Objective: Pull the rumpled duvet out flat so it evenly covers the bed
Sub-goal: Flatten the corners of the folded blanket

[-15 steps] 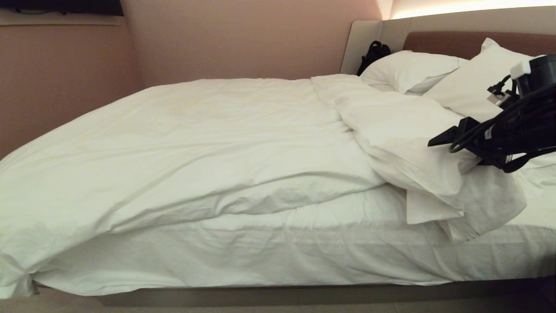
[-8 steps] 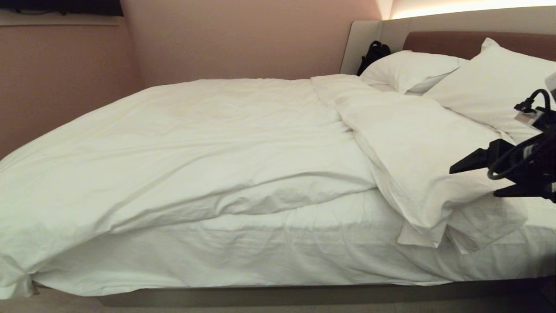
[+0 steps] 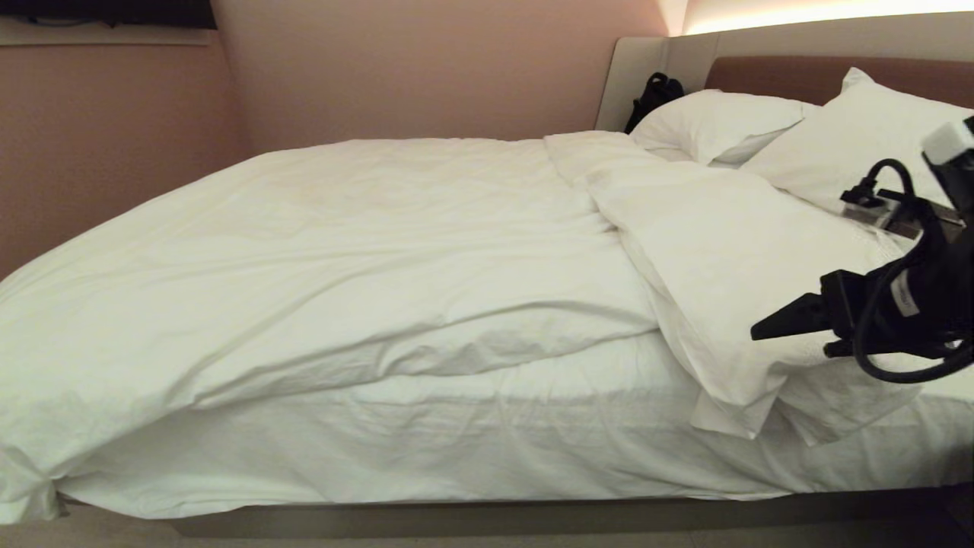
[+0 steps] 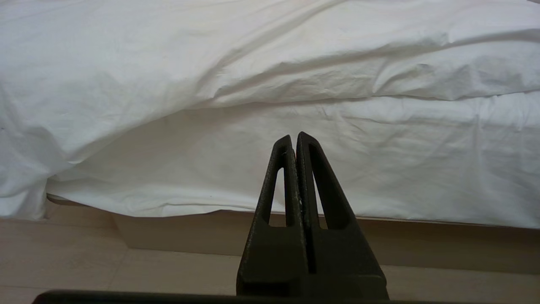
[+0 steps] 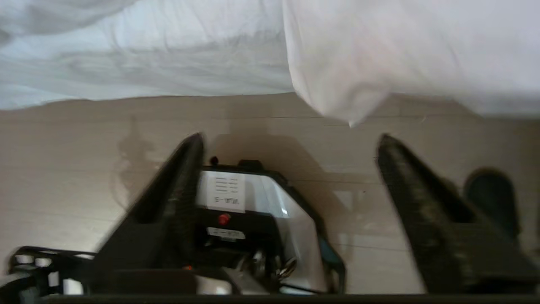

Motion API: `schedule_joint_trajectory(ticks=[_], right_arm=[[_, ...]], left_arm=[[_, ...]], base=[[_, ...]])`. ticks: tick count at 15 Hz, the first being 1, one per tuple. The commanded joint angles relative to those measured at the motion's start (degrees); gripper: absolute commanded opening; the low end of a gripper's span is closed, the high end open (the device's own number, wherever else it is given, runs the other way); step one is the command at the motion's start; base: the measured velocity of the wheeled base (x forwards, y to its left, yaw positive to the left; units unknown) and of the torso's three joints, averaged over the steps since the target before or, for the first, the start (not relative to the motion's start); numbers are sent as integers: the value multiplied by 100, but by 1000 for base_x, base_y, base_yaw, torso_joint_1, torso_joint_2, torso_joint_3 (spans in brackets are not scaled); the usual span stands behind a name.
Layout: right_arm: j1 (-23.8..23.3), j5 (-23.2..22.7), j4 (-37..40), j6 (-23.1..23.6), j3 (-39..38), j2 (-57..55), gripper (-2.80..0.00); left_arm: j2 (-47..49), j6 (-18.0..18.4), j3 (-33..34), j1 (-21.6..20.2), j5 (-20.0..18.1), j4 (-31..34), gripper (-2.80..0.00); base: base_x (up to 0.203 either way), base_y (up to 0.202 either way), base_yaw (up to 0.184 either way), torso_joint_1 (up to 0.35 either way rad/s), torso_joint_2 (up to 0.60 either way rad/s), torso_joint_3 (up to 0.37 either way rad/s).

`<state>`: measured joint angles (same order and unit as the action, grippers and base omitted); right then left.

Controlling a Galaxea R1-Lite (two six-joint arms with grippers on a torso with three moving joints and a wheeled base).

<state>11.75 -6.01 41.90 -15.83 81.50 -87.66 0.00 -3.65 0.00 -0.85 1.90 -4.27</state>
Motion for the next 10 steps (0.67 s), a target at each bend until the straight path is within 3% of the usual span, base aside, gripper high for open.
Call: schedule_joint_trajectory(ticks=[1,3,6,10], right_arm=[[121,476,-489,264,159,-730,-280],[302,1116,-903,759,363,-1354,-280],[685,1951,-1292,1920,717,-2081,-280],[943,2344,-1886,3482,856,-2305,-280]], left_arm=[[0,-4,0,-3,3,-4,-280],[4,-4,0,-3,3,-4,-280],[0,-4,0,-3,3,-4,-280],[0,-4,0,-3,3,-4,-280]], base=[[0,0,0,0,0,0],[0,0,0,0,0,0],[0,0,0,0,0,0],[0,0,0,0,0,0]])
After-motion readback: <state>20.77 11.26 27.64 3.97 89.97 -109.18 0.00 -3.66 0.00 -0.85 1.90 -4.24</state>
